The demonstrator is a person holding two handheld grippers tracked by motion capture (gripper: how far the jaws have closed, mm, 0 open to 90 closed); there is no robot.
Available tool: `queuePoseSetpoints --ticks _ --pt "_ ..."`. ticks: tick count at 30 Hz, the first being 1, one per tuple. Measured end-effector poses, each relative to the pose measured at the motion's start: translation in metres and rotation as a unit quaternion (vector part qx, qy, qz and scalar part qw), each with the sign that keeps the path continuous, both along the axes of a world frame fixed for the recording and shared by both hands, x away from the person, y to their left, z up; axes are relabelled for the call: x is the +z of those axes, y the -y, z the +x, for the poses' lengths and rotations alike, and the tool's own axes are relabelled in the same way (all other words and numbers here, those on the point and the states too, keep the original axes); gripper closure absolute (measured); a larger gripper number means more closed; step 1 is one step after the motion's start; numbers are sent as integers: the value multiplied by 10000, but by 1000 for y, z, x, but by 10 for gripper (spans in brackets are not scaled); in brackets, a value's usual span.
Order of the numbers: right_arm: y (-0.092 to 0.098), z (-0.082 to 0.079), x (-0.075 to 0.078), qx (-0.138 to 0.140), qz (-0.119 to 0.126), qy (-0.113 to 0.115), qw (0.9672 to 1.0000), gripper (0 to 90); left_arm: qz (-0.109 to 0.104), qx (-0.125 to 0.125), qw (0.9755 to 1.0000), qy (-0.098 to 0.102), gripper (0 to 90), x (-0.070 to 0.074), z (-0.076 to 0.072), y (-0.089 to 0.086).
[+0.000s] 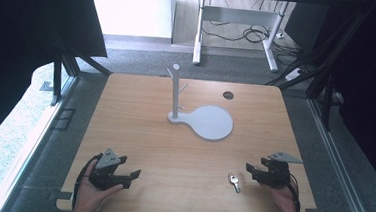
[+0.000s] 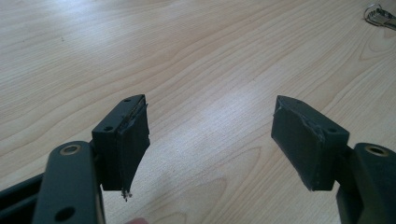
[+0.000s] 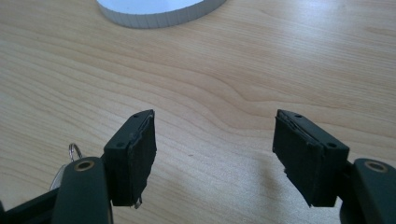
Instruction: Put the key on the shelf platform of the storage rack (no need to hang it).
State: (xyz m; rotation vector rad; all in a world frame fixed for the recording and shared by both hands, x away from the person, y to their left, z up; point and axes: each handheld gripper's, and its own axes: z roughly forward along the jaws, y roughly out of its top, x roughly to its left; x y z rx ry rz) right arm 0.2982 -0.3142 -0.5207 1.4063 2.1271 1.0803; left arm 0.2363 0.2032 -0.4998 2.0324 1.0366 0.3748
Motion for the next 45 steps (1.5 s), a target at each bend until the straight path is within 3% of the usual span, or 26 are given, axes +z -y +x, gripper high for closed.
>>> queuePoseSetpoints --ticks 6,14,23,39,45 --pt "1 -2 -1 -6 -219 38 9998 308 9 17 10000 -30 278 0 0 0" --pt "-1 0 -3 189 -119 -154 9996 339 90 62 9998 -138 279 -4 2 3" --pt "-1 -1 -2 236 -34 -180 9996 369 68 105 9999 -97 279 -1 1 1" --pt "-3 -1 -2 433 -83 -171 9989 427 77 95 9999 -111 277 -1 1 -1" --pt "-3 1 -3 382 -97 -201 9990 431 60 114 9999 -111 277 0 1 -2"
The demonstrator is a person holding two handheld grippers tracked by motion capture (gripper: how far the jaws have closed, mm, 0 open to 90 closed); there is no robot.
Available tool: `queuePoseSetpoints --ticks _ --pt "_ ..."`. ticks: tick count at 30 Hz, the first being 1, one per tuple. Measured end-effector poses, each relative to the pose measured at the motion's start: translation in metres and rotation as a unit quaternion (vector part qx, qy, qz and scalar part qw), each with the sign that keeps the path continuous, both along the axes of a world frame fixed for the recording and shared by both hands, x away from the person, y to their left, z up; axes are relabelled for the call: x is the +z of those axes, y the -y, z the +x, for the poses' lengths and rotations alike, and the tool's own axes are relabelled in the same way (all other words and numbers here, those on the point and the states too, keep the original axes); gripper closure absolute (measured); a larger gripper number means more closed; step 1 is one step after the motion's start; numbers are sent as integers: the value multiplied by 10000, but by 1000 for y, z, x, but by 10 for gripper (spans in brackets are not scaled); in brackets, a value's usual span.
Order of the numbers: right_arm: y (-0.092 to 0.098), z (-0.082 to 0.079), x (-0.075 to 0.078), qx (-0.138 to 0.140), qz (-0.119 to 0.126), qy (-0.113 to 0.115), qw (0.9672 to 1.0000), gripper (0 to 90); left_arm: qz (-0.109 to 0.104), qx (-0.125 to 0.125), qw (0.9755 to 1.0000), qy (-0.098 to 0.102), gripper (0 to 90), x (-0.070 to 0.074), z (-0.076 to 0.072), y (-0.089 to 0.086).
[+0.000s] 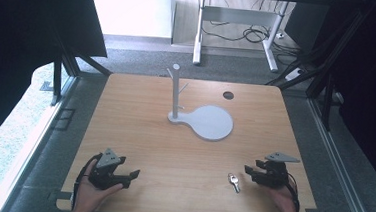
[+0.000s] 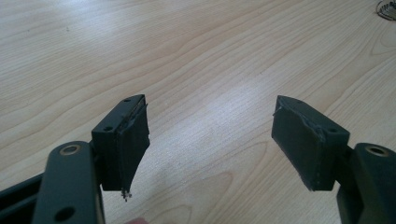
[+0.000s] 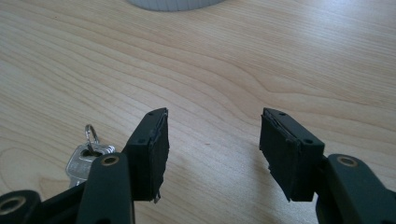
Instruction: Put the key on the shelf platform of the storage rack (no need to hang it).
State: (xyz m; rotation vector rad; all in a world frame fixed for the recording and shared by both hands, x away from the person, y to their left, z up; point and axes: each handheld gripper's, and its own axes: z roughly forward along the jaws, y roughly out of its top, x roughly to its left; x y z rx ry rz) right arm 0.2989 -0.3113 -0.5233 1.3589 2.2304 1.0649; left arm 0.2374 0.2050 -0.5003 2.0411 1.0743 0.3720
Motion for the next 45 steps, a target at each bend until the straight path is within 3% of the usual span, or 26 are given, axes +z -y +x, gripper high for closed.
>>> queuePoseSetpoints --ticks 13,21,32,39,41,45 --pt "2 1 1 -20 10 -66 10000 463 0 -2 10000 -3 277 1 0 -1" --pt "6 4 4 50 -1 -218 9998 480 -6 38 10000 37 276 5 -2 -1" --pt "3 2 24 172 -316 -461 9983 477 14 -55 10000 2 276 4 -3 3" --pt "-7 4 43 404 -635 -603 9953 473 0 -33 10000 6 276 4 -3 3" --pt "-13 5 49 441 -869 -659 9931 465 -1 -29 10000 6 276 4 -3 4" --pt "-19 6 55 588 -973 -712 9910 465 -2 -29 10000 6 277 4 -3 4"
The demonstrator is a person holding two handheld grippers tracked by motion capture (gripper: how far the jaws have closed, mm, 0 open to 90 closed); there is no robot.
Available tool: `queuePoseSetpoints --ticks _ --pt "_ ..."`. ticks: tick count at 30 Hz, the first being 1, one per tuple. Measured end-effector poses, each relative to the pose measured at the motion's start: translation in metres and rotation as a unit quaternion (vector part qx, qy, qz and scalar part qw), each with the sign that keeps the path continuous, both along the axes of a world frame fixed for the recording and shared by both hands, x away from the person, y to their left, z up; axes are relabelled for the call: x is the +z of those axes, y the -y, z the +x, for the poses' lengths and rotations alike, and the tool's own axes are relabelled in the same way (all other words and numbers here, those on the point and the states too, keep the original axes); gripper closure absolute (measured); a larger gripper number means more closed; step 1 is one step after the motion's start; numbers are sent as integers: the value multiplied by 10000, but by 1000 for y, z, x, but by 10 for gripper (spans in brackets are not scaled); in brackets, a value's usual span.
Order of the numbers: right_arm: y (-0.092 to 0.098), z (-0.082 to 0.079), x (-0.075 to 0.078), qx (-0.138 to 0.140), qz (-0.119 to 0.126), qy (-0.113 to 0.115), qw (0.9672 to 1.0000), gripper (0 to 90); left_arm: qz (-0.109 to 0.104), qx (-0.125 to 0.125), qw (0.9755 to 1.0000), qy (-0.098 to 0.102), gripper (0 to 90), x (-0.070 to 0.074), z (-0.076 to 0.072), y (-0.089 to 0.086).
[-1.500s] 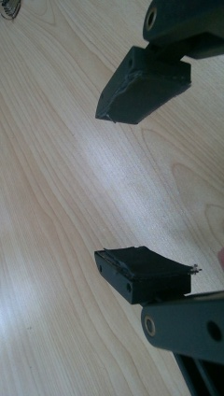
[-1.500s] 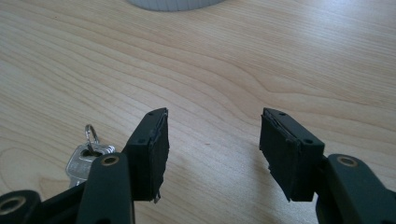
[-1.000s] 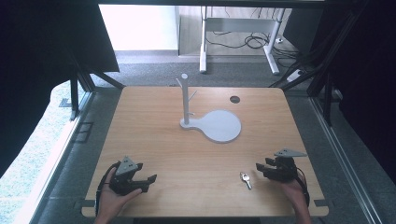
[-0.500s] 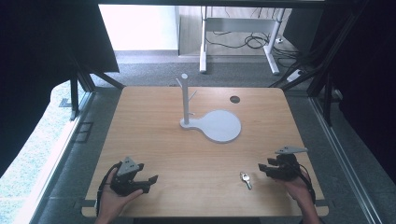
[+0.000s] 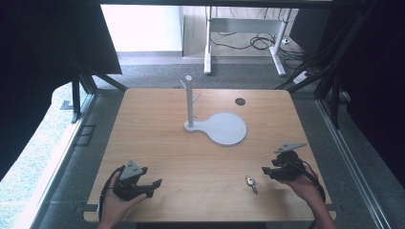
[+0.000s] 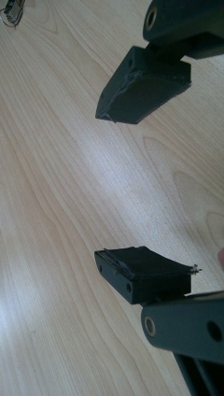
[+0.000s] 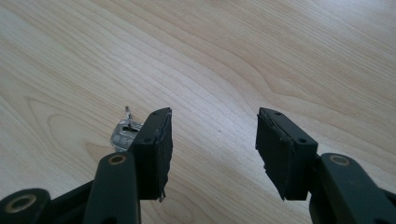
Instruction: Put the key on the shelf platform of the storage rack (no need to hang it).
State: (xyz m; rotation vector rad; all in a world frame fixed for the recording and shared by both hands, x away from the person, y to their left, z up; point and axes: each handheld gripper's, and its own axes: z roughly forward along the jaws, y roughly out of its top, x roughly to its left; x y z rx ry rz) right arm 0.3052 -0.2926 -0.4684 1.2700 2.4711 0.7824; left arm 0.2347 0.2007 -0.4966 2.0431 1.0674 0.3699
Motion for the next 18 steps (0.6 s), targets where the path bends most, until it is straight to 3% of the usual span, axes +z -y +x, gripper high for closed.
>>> queuePoseSetpoints --ticks 12,18 --pt "-26 9 13 354 -194 -222 9989 460 -11 -18 10000 -16 279 0 0 0" --pt "-38 13 17 503 -466 -276 9973 459 -40 1 10000 38 280 1 0 -1"
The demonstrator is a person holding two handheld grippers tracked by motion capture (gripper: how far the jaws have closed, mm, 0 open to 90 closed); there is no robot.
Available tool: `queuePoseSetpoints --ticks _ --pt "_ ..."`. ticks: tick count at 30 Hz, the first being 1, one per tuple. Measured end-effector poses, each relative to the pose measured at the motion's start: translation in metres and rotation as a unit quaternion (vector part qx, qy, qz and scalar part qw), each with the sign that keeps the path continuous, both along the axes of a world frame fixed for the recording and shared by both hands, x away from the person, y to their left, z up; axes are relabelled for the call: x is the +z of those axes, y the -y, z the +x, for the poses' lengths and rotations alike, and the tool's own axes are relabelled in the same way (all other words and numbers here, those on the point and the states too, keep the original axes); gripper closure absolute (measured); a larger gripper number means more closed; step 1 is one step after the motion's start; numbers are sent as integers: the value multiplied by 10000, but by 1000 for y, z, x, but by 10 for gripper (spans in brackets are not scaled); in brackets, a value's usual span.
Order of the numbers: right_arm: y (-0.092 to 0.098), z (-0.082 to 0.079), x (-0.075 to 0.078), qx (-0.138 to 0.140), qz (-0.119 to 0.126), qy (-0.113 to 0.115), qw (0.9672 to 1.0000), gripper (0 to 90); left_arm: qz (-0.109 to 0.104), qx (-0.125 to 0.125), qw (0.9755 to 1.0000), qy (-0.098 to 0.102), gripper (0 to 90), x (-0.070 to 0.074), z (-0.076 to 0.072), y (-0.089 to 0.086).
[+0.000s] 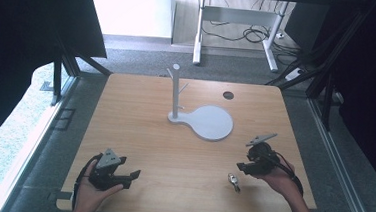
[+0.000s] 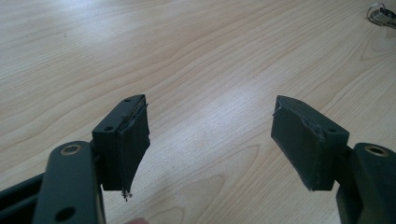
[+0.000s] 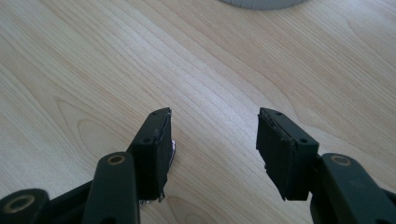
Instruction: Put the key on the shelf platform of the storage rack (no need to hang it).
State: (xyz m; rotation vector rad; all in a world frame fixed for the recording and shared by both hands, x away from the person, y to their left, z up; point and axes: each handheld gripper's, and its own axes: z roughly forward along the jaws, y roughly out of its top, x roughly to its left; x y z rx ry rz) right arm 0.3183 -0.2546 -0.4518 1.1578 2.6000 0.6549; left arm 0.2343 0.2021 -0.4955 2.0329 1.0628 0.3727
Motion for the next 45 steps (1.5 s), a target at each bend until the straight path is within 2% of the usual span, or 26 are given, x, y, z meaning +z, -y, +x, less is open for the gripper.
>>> queuePoseSetpoints --ticks 6,9,16,23,25,28,31,36,45 --pt "-10 2 3 103 -143 85 9998 458 6 -12 10000 -17 280 0 0 1" --pt "-15 3 3 179 -202 49 9996 461 16 -45 10000 -25 280 -1 0 3" --pt "-30 6 -4 349 -399 -288 9982 484 -4 -70 10000 -51 279 -3 2 1" --pt "-39 11 -12 366 -577 -553 9961 552 -33 -71 10000 -29 279 -1 1 0" --pt "-42 12 -16 335 -620 -717 9949 582 -35 -67 10000 -34 279 -1 1 -1" --pt "-44 12 -21 367 -650 -835 9937 596 -31 -68 10000 -30 279 -1 1 0" --pt "-45 12 -25 428 -678 -850 9931 618 -30 -76 10000 -31 279 -1 1 0" --pt "-44 14 -29 381 -741 -941 9921 657 -33 -89 10000 -30 279 -1 1 1" --pt "-43 16 -36 307 -717 -1061 9913 695 -11 -106 9999 -39 278 -2 1 2"
